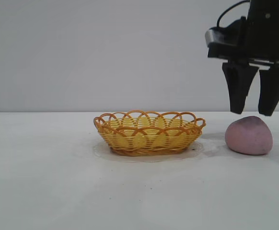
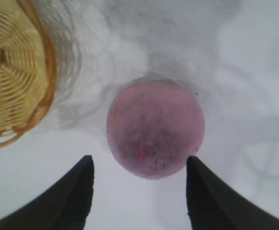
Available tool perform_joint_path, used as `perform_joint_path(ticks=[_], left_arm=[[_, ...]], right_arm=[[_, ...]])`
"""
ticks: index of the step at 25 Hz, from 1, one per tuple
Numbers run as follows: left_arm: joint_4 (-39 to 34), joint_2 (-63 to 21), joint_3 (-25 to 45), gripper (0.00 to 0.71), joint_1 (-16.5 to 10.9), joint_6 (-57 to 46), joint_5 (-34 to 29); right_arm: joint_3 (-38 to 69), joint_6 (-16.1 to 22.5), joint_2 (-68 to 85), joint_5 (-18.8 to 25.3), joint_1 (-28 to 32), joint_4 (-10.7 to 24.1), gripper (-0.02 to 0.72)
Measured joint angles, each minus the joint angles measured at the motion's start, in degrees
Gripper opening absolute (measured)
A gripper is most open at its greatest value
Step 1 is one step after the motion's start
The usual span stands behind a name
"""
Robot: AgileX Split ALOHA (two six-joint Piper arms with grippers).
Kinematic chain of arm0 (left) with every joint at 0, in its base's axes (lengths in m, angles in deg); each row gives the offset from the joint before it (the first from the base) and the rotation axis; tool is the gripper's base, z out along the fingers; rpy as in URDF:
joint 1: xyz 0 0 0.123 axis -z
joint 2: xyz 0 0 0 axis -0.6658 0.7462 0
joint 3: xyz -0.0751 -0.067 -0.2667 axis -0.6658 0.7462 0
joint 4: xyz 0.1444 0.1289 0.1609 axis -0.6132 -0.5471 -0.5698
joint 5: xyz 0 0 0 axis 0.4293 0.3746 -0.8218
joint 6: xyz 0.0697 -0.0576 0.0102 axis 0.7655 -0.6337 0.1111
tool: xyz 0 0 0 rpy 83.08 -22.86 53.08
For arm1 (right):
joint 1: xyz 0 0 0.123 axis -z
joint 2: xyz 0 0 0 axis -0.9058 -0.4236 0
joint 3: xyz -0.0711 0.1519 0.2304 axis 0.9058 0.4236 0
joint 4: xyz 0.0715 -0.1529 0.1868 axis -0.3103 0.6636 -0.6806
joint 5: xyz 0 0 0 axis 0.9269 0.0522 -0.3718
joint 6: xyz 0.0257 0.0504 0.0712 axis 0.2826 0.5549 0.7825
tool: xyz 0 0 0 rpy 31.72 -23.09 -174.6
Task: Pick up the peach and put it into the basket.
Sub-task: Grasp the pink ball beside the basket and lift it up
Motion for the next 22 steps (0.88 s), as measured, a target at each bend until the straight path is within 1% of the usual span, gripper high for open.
perform_joint_path(ticks=[5,6,9,10,11,12,18,22], left_arm=[[0.00,0.00,0.00,0.463,0.00,0.00,0.00],[0.00,0.00,0.00,0.463,0.00,0.00,0.00],[0.00,0.00,0.00,0.463,0.00,0.00,0.00],[0.00,0.00,0.00,0.463,0.00,0.00,0.00],[0.00,0.00,0.00,0.463,0.00,0.00,0.00],[0.00,0.00,0.00,0.463,0.00,0.00,0.00],[0.00,0.00,0.00,0.463,0.00,0.00,0.00],[0.00,0.00,0.00,0.463,0.00,0.00,0.00]], right_arm=[[0.00,0.04,-1.83,-1.66,0.00,0.80,0.362],[0.00,0.04,-2.16,-1.96,0.00,1.20,0.292],[0.00,-1.04,-2.59,-2.03,0.00,2.27,0.115],[0.00,-1.50,-2.59,-2.09,0.00,2.39,0.072],[0.00,-2.05,-2.59,-2.18,0.00,2.51,0.047],[0.00,-2.54,-2.59,-2.02,0.00,2.62,0.000],[-4.47,-4.20,-2.59,2.81,0.00,2.75,0.000],[-10.86,-4.45,-2.28,6.94,0.00,3.12,0.000]])
